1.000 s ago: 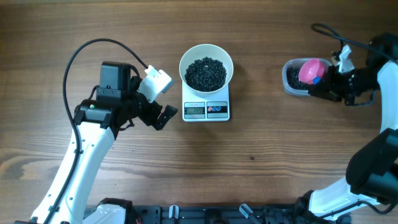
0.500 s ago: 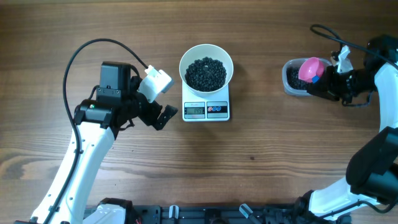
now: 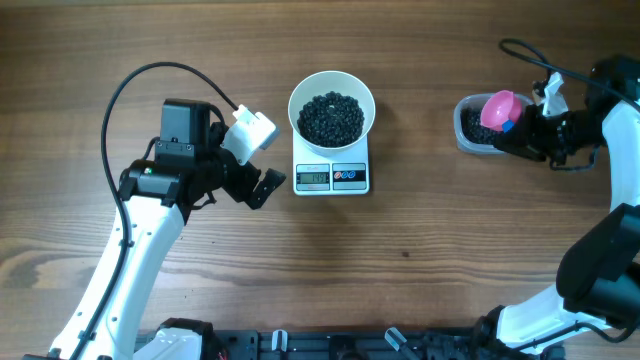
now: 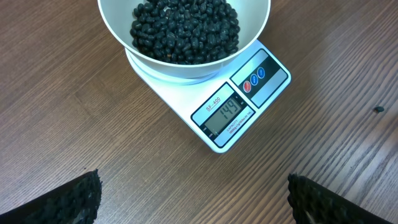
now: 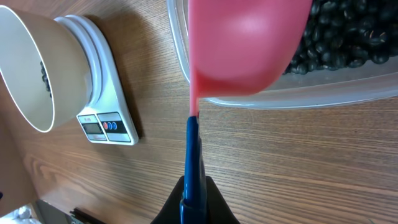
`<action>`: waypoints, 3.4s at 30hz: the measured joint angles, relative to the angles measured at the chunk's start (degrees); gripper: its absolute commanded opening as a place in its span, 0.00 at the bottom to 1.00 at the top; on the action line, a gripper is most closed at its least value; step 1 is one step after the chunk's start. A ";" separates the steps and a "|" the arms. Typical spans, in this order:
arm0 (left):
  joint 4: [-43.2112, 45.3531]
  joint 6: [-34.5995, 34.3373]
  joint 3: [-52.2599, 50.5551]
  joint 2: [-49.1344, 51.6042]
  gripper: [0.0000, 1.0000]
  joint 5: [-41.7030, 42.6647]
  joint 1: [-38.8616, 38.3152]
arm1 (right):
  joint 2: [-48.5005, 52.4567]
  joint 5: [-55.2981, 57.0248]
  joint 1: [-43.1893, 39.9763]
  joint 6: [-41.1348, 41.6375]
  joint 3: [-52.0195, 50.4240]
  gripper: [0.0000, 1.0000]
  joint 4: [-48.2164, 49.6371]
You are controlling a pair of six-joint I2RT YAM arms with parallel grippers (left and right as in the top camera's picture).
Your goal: Scoop item into bowl and weigh 150g on scale
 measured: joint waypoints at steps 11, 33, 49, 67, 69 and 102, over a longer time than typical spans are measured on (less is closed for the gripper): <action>0.00 0.00 0.00 -0.02 1.00 -0.02 0.00 | 0.00 0.00 0.00 0.00 0.00 0.04 3.50; 0.00 0.00 0.00 0.00 1.00 -0.02 0.00 | 0.00 -2.38 0.00 20.63 0.00 0.04 13.88; 0.00 0.00 0.00 0.00 1.00 0.00 0.00 | 0.00 -2.54 0.35 29.35 0.00 0.04 17.09; 0.00 0.00 0.00 0.00 1.00 -0.02 0.00 | 0.00 5.51 5.05 35.58 0.00 0.04 16.24; 0.00 0.00 0.00 0.00 1.00 0.00 0.00 | 0.00 5.53 5.05 35.76 0.00 0.04 16.24; 0.00 0.00 0.00 0.00 1.00 0.00 0.00 | 0.00 5.44 5.05 35.98 0.00 0.04 13.97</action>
